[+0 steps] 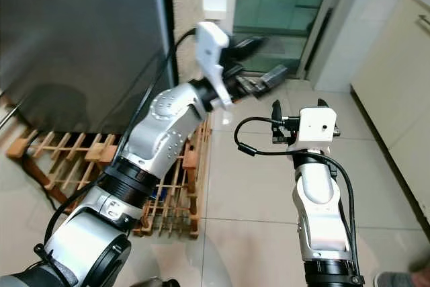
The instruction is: Restocking fridge
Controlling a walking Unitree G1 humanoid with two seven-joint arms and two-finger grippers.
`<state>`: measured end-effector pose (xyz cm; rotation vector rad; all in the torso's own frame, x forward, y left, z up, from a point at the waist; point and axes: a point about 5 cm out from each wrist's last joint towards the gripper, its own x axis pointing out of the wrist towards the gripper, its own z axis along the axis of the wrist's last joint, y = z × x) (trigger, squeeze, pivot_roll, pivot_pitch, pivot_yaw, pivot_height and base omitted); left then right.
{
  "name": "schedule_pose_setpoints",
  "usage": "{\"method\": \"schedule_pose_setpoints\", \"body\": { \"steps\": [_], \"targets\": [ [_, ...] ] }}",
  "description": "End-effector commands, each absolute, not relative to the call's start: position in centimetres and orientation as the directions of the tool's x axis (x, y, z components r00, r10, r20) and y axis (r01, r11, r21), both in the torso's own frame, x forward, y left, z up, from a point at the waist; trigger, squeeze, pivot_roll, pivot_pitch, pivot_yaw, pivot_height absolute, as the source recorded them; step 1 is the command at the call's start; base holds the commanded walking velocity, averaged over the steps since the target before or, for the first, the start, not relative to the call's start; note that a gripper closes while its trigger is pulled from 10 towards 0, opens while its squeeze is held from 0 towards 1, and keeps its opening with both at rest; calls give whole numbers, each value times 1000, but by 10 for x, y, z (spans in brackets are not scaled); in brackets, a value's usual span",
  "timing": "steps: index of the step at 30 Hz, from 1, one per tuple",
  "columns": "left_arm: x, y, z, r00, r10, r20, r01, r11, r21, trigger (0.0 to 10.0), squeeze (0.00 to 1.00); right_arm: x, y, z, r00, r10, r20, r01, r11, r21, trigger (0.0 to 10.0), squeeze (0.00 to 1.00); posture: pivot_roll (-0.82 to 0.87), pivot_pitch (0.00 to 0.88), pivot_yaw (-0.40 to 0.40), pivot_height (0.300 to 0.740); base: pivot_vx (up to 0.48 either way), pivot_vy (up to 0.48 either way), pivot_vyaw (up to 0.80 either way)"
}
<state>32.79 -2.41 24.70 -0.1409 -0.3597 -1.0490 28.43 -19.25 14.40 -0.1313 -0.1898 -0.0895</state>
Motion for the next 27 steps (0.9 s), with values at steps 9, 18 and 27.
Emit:
{"method": "schedule_pose_setpoints", "body": {
  "steps": [9,18,27],
  "targets": [
    [327,76,208,804,-512,303,574,801,-170,10000,0,281,-197,144,976,-97,197,122,985,-120,10000,0,-97,0,20,740,0,0,0],
    [334,76,171,923,-361,133,374,924,-86,10000,0,286,-179,140,983,-45,177,60,995,-80,10000,0,-75,0,2,740,0,0,0],
    [341,60,184,920,-349,179,361,932,-37,10000,0,288,-174,143,982,-25,185,40,996,-79,10000,0,-96,0,27,740,0,0,0]
  ]
}}
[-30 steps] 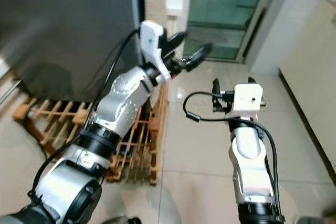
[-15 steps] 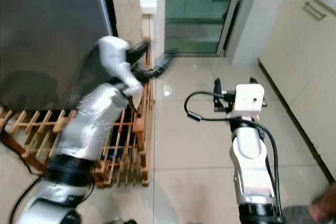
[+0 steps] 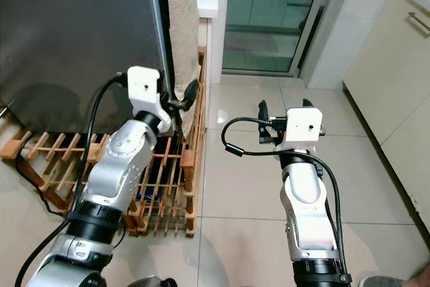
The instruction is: Restocking fridge
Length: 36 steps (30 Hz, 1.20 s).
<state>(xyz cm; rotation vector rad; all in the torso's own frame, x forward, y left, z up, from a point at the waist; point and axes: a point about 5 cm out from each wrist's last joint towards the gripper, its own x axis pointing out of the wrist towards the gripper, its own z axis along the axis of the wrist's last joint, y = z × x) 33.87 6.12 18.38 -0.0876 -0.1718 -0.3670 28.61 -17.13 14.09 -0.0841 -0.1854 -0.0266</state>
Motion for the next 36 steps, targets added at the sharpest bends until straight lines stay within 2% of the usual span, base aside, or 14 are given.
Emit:
{"method": "schedule_pose_setpoints", "body": {
  "steps": [1,5,10,12,17,20,27,36],
  "targets": [
    [341,60,184,920,-349,179,361,932,-37,10000,0,288,-174,143,982,-25,185,40,996,-79,10000,0,-96,0,27,740,0,0,0],
    [344,77,178,937,-316,151,320,947,-1,10000,0,287,-171,144,980,-26,195,41,996,-75,10000,0,-105,0,45,740,0,0,0],
    [317,164,160,986,-116,117,111,993,47,10000,0,269,-178,138,981,-59,183,72,995,-63,10000,0,-61,0,53,740,0,0,0],
    [301,183,151,996,-35,83,31,998,50,10000,0,261,-179,132,985,-61,162,73,995,-71,10000,0,-39,0,41,740,0,0,0],
    [297,177,152,996,28,89,-32,999,42,10000,0,265,-179,126,986,-68,152,78,995,-59,10000,0,-8,0,25,740,0,0,0],
    [298,166,163,991,-2,136,-2,999,34,10000,0,275,-173,133,983,-46,180,56,997,-53,10000,0,8,0,14,740,0,0,0],
    [294,163,181,977,-29,211,27,1000,13,10000,0,284,-166,136,982,-6,187,18,998,-61,10000,0,32,0,-1,740,0,0,0],
    [290,151,196,957,-115,267,113,993,25,10000,0,294,-154,138,979,34,199,-23,998,-55,10000,0,54,0,-7,740,415,-57,0]
  ]
}}
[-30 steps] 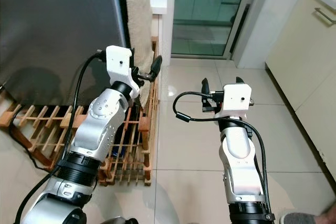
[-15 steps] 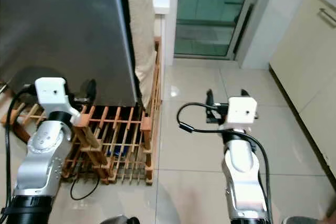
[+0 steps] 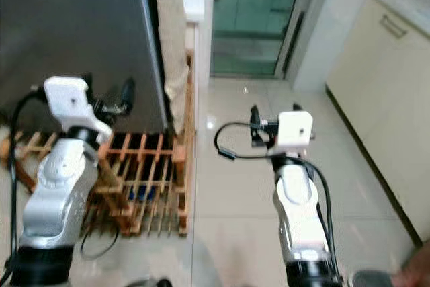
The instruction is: Restocking fridge
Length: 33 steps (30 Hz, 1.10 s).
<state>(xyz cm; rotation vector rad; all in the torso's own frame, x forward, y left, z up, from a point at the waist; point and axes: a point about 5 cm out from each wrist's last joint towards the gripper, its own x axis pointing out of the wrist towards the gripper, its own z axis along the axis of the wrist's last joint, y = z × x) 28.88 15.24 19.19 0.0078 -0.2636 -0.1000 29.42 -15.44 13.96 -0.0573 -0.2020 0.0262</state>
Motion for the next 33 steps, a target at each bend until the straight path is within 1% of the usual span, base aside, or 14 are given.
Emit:
{"method": "schedule_pose_setpoints", "body": {
  "steps": [1,5,9,11,13,15,17,18,21,22,23,25,26,33],
  "targets": [
    [288,152,198,951,-113,286,108,994,33,10000,0,296,-153,138,979,41,201,-30,998,-55,10000,0,67,0,-14,740,431,0,0],
    [287,157,199,953,-81,291,75,997,32,10000,0,299,-151,139,978,49,204,-39,998,-52,10000,0,76,0,-24,740,111,0,0],
    [286,154,196,959,-94,267,79,995,67,10000,0,300,-148,141,975,60,213,-51,998,-47,10000,0,75,0,-34,740,0,0,0],
    [287,157,190,966,-102,239,80,992,102,10000,0,293,-151,141,975,44,219,-37,999,-35,10000,0,72,0,-38,740,0,0,0],
    [275,176,176,971,-131,201,81,968,239,10000,0,275,-163,134,980,-5,199,11,1000,-29,10000,0,62,0,-37,740,0,0,0],
    [259,196,165,978,-147,147,105,959,263,10000,0,256,-175,128,983,-32,178,42,998,-53,10000,0,51,0,-32,740,0,0,0],
    [238,197,167,973,-197,123,183,976,116,10000,0,229,-185,128,986,-53,158,67,994,-81,10000,0,44,0,-18,740,0,0,0],
    [238,197,167,973,-197,123,183,976,116,10000,0,229,-185,128,986,-53,158,67,994,-81,10000,0,44,0,-18,740,0,0,0],
    [220,188,173,972,-212,99,202,974,102,10000,0,204,-194,134,986,-70,151,91,987,-133,10000,0,9,0,-10,740,0,0,0],
    [219,184,177,973,-203,109,195,977,83,10000,0,198,-198,137,986,-82,145,102,985,-139,10000,0,8,0,-9,740,0,0,0],
    [220,177,184,969,-205,136,204,979,27,10000,0,191,-200,140,986,-92,140,112,984,-141,10000,0,-3,0,-12,740,0,0,0],
    [221,173,191,952,-245,182,248,969,3,10000,0,189,-200,141,986,-93,137,112,984,-140,10000,0,-9,0,-11,740,154,0,0],
    [222,171,193,944,-262,198,264,964,18,10000,0,188,-199,141,986,-95,134,114,984,-137,10000,0,-8,0,-10,740,420,0,0],
    [223,165,196,920,-329,211,333,943,16,10000,0,195,-198,136,984,-131,117,145,982,-119,10000,0,-22,0,15,740,438,0,0]
  ]
}}
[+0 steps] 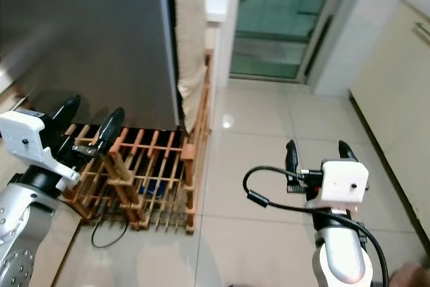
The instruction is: Restocking fridge
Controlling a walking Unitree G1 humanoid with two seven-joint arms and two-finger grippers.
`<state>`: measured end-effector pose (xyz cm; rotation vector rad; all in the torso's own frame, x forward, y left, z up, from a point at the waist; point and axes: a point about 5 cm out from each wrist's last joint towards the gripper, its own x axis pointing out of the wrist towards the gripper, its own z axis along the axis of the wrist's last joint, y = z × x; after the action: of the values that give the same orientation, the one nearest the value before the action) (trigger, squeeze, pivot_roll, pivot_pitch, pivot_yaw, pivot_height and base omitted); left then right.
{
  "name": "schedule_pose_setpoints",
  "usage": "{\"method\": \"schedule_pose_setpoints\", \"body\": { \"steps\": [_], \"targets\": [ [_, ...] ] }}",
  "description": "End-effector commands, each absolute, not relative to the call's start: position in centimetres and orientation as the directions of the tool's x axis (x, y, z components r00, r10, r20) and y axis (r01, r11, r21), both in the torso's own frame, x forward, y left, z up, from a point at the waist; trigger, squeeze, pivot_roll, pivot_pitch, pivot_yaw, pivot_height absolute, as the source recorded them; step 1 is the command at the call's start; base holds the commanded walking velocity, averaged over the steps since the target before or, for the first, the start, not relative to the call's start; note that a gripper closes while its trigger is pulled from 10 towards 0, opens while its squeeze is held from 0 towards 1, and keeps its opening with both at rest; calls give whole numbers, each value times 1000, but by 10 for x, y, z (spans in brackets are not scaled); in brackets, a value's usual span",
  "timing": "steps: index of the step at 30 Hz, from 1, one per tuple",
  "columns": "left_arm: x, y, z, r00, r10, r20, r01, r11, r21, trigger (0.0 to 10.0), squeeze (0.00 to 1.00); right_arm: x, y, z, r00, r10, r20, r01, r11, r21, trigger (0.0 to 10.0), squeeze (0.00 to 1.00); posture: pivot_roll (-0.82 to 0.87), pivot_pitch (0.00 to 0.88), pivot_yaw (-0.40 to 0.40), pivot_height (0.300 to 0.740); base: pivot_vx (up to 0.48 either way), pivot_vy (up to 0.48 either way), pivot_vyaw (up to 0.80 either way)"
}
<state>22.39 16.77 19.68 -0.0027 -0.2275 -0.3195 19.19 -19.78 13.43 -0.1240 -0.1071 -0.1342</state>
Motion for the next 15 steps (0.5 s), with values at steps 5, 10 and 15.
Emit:
{"method": "schedule_pose_setpoints", "body": {
  "steps": [5,10,15],
  "targets": [
    [227,158,197,902,-379,206,383,923,19,10000,0,198,-199,136,984,-139,110,152,981,-122,10000,0,-35,0,27,740,447,0,0],
    [233,155,197,901,-392,189,389,920,52,10000,0,202,-192,134,988,-114,101,127,984,-126,10000,0,-29,0,22,740,452,0,0],
    [237,155,198,908,-370,194,372,928,28,10000,0,208,-190,135,990,-97,106,110,986,-127,10000,0,-21,0,18,740,461,0,0]
  ]
}}
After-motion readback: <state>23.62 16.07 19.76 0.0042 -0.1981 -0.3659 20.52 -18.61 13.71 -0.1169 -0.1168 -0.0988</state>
